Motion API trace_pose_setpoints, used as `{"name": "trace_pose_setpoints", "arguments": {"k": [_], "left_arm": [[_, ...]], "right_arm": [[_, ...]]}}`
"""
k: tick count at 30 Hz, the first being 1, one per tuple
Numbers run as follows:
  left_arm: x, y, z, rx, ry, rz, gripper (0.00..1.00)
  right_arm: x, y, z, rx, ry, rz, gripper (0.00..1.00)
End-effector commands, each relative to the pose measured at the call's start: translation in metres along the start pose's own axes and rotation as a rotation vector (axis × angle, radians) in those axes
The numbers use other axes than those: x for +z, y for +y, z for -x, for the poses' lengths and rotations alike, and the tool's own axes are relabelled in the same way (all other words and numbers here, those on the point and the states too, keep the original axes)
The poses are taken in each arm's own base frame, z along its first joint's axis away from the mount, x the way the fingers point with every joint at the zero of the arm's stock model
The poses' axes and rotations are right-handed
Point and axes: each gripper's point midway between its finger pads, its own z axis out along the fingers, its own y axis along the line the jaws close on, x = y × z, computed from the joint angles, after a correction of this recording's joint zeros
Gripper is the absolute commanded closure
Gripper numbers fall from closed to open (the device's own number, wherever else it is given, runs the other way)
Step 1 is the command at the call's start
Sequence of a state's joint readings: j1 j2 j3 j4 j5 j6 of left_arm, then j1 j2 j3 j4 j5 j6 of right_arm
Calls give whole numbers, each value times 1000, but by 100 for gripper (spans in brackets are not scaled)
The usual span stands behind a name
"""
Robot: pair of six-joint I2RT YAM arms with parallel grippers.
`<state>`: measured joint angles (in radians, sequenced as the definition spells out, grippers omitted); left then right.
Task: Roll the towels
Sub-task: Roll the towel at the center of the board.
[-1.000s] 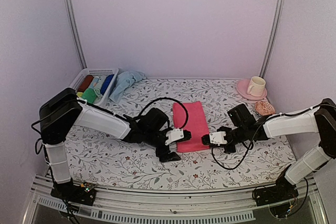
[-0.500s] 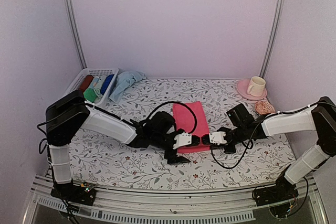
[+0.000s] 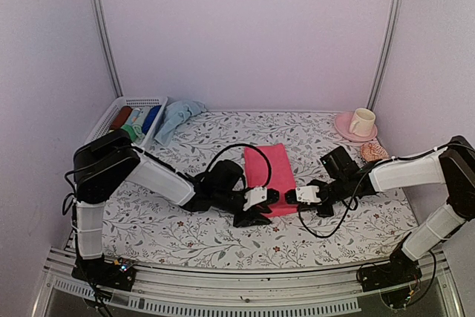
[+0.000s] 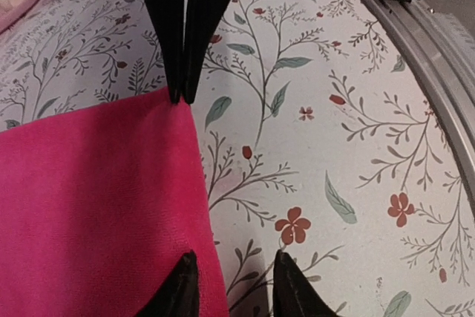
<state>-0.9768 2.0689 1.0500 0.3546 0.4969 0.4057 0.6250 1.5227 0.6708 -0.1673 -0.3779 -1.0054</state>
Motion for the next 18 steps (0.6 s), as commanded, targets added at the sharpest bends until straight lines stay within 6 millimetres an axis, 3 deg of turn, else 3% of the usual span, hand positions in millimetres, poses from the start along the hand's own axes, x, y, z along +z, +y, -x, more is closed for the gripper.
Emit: {"name": "trace_pose_setpoints", "arguments": {"k": [1,3,7,10,18], "left_arm": [[-13,9,31,-33,-115,15,64],[-14,17,38,-75,-136,37,69],[-12,29,51,-168,-174,61,90],[-12,33,56,-219,-201,73,100],[9,31,51,-320,-212,11,100]], "right_arm": [[0,-3,4,24,-12,15,98],[0,-4,3,26,-9,14,98],[0,-4,3,28,-8,13,98],[0,-4,3,29,-10,14,98],[0,-4,3,31,-8,15,98]]}}
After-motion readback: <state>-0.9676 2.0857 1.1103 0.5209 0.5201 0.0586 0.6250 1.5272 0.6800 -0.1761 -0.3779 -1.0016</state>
